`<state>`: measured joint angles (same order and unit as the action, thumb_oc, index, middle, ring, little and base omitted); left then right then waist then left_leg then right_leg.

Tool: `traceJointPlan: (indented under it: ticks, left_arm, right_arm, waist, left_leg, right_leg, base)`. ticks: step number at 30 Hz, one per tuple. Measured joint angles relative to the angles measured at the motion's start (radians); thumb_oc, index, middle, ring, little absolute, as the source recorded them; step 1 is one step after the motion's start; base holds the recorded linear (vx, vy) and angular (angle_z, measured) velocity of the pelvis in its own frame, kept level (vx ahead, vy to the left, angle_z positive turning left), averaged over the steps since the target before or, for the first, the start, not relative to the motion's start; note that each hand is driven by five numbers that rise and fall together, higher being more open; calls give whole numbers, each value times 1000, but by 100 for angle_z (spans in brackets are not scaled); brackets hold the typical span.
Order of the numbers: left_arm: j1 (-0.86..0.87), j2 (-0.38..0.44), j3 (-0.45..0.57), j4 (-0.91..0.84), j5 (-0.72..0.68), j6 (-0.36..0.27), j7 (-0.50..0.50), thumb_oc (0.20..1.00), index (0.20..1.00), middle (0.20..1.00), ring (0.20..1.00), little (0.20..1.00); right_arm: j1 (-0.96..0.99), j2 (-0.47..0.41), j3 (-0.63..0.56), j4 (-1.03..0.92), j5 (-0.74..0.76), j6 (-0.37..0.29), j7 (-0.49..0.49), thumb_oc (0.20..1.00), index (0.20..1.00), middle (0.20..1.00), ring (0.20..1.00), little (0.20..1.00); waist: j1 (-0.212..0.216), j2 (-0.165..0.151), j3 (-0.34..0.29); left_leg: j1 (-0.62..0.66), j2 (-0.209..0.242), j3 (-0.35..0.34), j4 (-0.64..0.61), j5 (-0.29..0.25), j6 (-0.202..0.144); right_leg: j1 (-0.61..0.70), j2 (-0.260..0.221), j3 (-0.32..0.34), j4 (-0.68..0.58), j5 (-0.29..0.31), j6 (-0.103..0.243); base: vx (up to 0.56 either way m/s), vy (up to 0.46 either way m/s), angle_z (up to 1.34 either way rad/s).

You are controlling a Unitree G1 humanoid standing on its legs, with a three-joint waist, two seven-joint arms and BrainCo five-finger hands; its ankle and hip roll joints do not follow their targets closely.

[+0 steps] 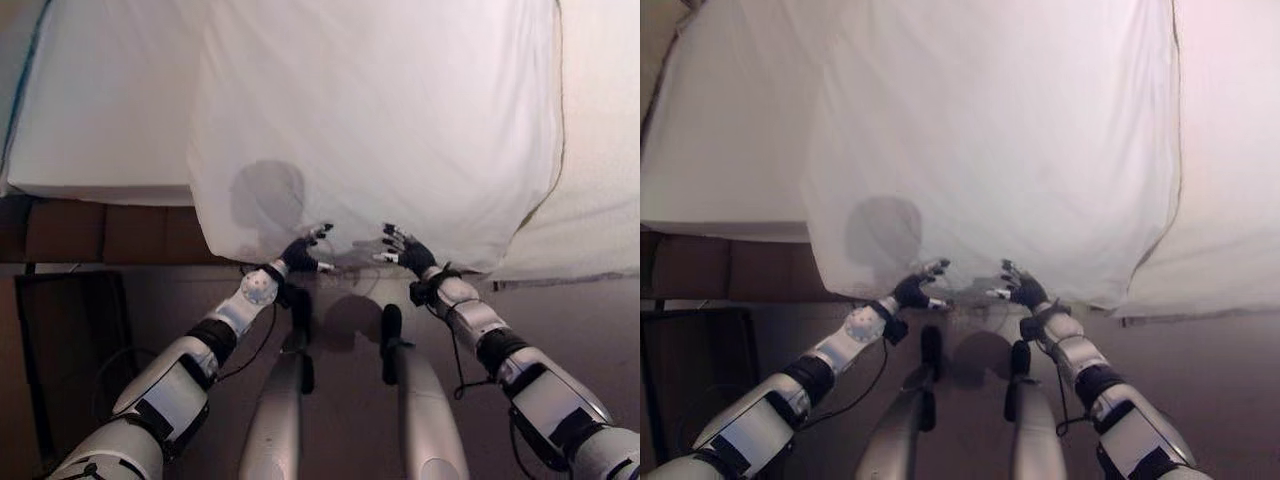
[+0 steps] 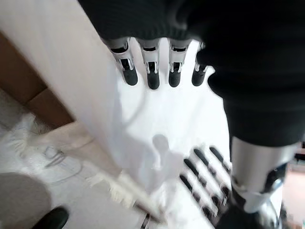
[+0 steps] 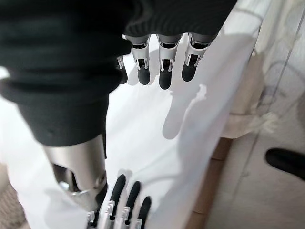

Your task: Make the bed

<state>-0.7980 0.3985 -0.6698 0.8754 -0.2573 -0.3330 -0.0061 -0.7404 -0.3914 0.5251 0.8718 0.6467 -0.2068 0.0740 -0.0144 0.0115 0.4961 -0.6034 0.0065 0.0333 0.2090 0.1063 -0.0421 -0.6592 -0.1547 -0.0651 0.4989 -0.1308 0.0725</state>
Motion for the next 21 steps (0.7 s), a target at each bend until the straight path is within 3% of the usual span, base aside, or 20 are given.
traceJointPlan:
  ticks: [6,10,21]
  left_arm:
    - [-151,-5,24,110,10,11,117,1000,1000,1000,1000,1000]
    - [-251,-4,19,176,31,18,142,1000,1000,1000,1000,1000]
    - [-401,64,22,275,118,42,232,1000,1000,1000,1000,1000]
  right_arm:
    - [-244,-8,61,99,11,18,-46,1000,1000,1000,1000,1000]
    - [-376,-9,77,192,-9,24,-71,1000,1000,1000,1000,1000]
    - [-528,-53,73,345,-187,18,-256,1000,1000,1000,1000,1000]
  waist:
    - [-1,-20,20]
    - [-4,-25,22]
    - [-32,-45,34]
  left_leg:
    - [-143,4,2,191,-57,-2]
    - [-237,10,1,276,-78,2]
    - [-356,20,18,310,-66,7]
  right_leg:
    - [-124,-8,13,141,-27,-13]
    - [-213,-6,24,207,-39,-17]
    - [-331,-5,39,217,-7,-15]
  base:
    - [-29,-2,-2]
    - [0,0,0]
    - [12,17,-4]
